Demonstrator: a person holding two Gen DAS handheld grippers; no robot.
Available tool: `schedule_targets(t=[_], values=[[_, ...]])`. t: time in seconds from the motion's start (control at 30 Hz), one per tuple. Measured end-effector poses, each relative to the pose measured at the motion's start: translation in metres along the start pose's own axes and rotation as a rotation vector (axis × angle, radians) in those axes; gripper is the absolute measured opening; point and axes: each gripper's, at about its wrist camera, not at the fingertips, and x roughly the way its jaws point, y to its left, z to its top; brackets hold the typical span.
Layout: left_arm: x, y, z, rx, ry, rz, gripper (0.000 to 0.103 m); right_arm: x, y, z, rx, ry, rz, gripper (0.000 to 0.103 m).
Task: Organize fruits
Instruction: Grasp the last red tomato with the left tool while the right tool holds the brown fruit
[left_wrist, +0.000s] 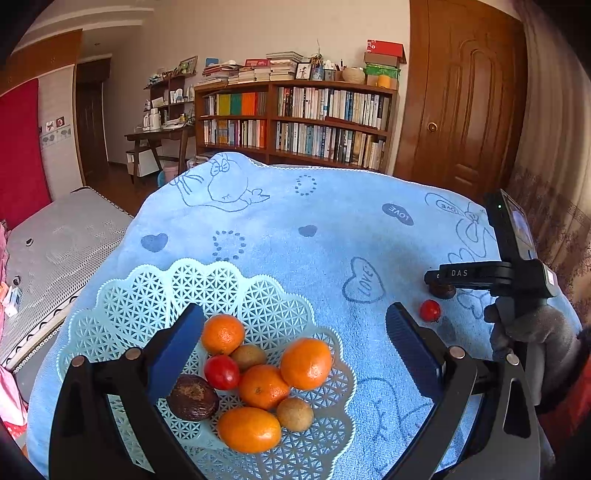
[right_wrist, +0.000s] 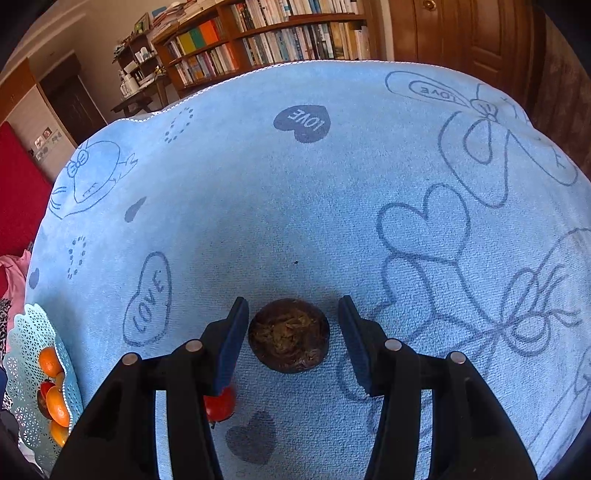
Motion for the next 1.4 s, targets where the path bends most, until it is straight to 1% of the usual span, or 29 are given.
schedule_targets(t=[0.03,0.1,0.13,0.27,0.33,0.53,0.67,0.87,0.97,1.1,1.17,1.23,1.27,1.3,1.4], values=[[0.000,-0.001,0.000,0.002,0.001,-0.002,0.100,0.000,0.000,0.000,-0.006,-0.001,-0.004,0.050],[0.001,-0.003,0.000,0.006,0.001,-0.006,0.100,-0.002,0.001,-0.002,-0.016,-0.004,0.000,0.044],[0.001,-0.004,0.000,0.007,0.002,-0.008,0.100,-0.004,0.001,-0.004,-0.021,-0.004,0.002,0.043],[0.004,-0.010,-0.003,0.012,0.011,-0.014,0.100,-0.015,0.000,-0.013,-0.062,-0.031,-0.026,0.043],[0.004,-0.013,-0.003,0.018,0.012,-0.016,0.100,-0.023,-0.007,-0.019,-0.072,-0.048,-0.041,0.043],[0.013,-0.034,-0.006,0.019,0.038,-0.054,0.100,-0.047,-0.042,-0.030,-0.036,-0.078,-0.044,0.043],[0.020,-0.058,-0.007,0.063,0.054,-0.084,0.100,-0.060,-0.059,-0.038,-0.023,-0.096,-0.052,0.043],[0.041,-0.099,-0.008,0.149,0.094,-0.111,0.100,-0.069,-0.068,-0.050,-0.042,-0.134,-0.096,0.043],[0.053,-0.116,-0.009,0.181,0.118,-0.120,0.100,-0.067,-0.069,-0.056,-0.053,-0.135,-0.102,0.043],[0.073,-0.129,-0.009,0.182,0.153,-0.140,0.100,-0.064,-0.071,-0.061,-0.050,-0.123,-0.087,0.043],[0.083,-0.133,-0.009,0.173,0.169,-0.167,0.100,-0.062,-0.071,-0.063,-0.050,-0.121,-0.081,0.043],[0.095,-0.136,-0.009,0.167,0.187,-0.167,0.100,-0.061,-0.071,-0.065,-0.048,-0.120,-0.076,0.043],[0.100,-0.138,-0.010,0.169,0.194,-0.164,0.096,-0.061,-0.071,-0.066,-0.048,-0.119,-0.077,0.043],[0.105,-0.141,-0.010,0.174,0.203,-0.163,0.091,-0.061,-0.071,-0.066,-0.049,-0.119,-0.078,0.043],[0.117,-0.146,-0.010,0.180,0.236,-0.171,0.082,-0.060,-0.070,-0.068,-0.052,-0.120,-0.080,0.043]])
